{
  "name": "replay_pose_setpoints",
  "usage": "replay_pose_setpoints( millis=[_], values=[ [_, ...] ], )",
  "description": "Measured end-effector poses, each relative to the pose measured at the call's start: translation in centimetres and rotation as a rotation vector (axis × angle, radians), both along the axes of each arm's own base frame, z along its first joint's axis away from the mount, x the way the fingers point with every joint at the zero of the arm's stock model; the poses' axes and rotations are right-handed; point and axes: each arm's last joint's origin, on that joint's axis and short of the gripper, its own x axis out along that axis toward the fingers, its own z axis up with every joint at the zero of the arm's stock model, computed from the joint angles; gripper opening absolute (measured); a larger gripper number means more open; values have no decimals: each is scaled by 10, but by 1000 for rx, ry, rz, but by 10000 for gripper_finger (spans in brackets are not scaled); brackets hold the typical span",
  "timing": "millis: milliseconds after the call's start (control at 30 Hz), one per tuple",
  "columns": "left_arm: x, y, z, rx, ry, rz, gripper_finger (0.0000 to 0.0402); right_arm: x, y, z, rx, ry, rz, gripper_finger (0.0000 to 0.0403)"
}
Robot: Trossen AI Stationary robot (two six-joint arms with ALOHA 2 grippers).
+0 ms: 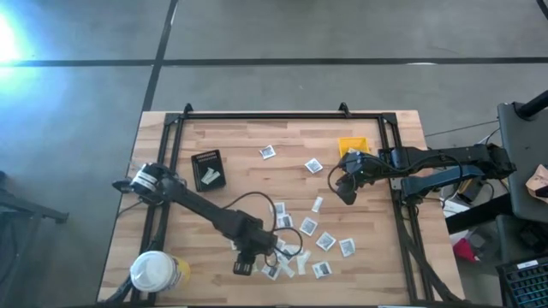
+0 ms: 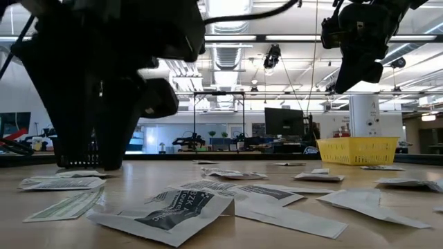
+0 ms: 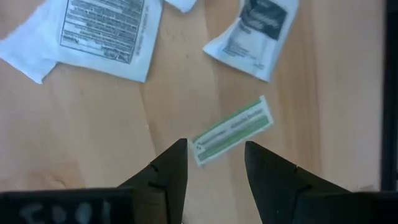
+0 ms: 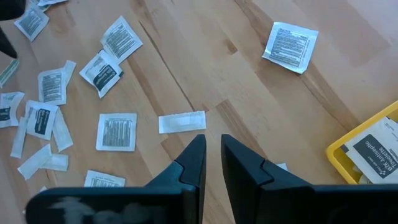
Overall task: Pick & Place First Aid Supplies
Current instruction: Put the green bandage into the black bin
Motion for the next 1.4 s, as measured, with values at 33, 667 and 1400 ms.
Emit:
replay_pose_setpoints(
  millis=[33, 667, 1400],
  values=[
    [1, 0, -3, 5, 6, 1, 151, 0, 0, 0, 0, 0, 0, 48],
    [0, -8, -22, 49, 35, 5, 151, 0, 0, 0, 0, 0, 0, 48],
    [-23, -25, -58, 119, -42, -5, 138, 0, 0, 0, 3, -2, -5, 48]
  ],
)
